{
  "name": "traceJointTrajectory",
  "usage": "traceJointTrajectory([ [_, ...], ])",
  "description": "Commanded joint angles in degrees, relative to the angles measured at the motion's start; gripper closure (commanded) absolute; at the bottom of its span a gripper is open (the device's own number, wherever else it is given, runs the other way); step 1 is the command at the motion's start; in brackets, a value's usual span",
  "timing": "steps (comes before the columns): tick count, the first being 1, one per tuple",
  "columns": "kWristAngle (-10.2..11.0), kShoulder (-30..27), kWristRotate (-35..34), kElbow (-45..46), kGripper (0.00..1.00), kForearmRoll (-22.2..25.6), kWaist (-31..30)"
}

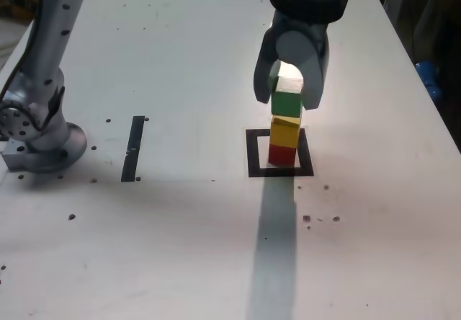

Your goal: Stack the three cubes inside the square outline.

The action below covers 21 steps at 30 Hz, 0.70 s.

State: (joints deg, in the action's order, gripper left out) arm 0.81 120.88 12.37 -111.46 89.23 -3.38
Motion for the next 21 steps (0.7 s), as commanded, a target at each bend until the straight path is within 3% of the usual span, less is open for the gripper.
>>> traceJointTrajectory([
  [1, -0.2, 0.4, 0.3, 0.3, 0.22, 0.0, 0.1],
  [3, -0.4, 0.4, 0.4, 0.5, 0.06, -0.2, 0.1],
  [5, -0.5, 0.4, 0.5, 0.6, 0.01, -0.2, 0.1],
  [15, -0.6, -0.4, 0.6, 1.3, 0.0, -0.3, 0.1],
  [21, 1.7, -4.9, -0.4, 4.4, 0.0, -0.2, 0.1],
])
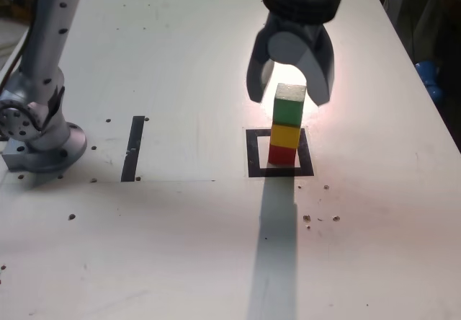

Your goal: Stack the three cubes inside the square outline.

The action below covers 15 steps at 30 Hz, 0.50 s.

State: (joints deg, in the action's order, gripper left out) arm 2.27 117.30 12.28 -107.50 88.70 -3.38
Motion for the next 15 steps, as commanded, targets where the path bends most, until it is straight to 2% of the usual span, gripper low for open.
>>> traceJointTrajectory([
  [1, 0.9, -2.5, -0.8, 1.5, 0.0, 0.3, 0.1],
  [7, 3.7, -10.0, -3.7, 10.5, 0.0, -0.4, 0.2],
  [15, 3.8, -18.8, -6.1, 26.9, 0.0, -6.7, 1.6],
])
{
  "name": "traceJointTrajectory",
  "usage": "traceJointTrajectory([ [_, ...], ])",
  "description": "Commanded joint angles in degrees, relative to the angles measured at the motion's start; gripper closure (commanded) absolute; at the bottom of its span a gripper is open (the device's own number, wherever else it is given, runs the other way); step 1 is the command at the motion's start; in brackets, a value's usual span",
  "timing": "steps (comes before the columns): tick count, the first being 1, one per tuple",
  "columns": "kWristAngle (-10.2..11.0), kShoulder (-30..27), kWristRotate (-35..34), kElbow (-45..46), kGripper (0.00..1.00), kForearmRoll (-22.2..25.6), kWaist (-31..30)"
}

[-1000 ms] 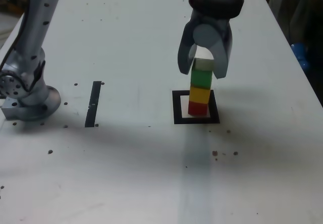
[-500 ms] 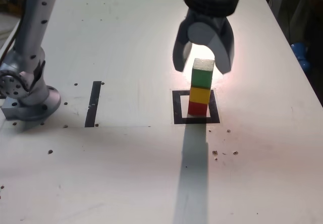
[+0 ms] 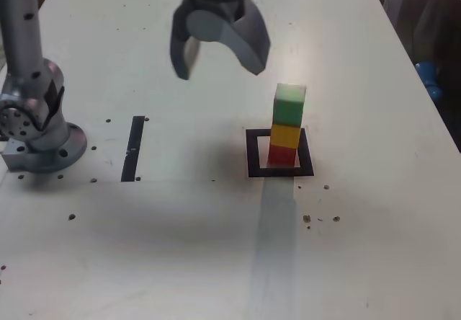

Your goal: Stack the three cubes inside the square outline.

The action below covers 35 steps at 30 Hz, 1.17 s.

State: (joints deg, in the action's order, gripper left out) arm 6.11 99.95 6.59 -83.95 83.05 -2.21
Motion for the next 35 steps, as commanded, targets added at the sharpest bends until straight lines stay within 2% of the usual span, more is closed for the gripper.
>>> traceJointTrajectory([
  [1, -0.1, -2.4, -0.6, 5.4, 0.0, -2.0, 0.7],
  [10, -1.2, -8.4, -2.9, 22.4, 0.0, -10.6, 1.2],
  [21, -4.2, -9.2, -3.4, 36.2, 0.0, -20.9, 1.2],
  [27, -4.8, -9.1, -3.5, 39.4, 0.0, -23.5, 1.2],
  [35, -5.1, -9.1, -3.5, 40.1, 0.01, -24.1, 1.2],
])
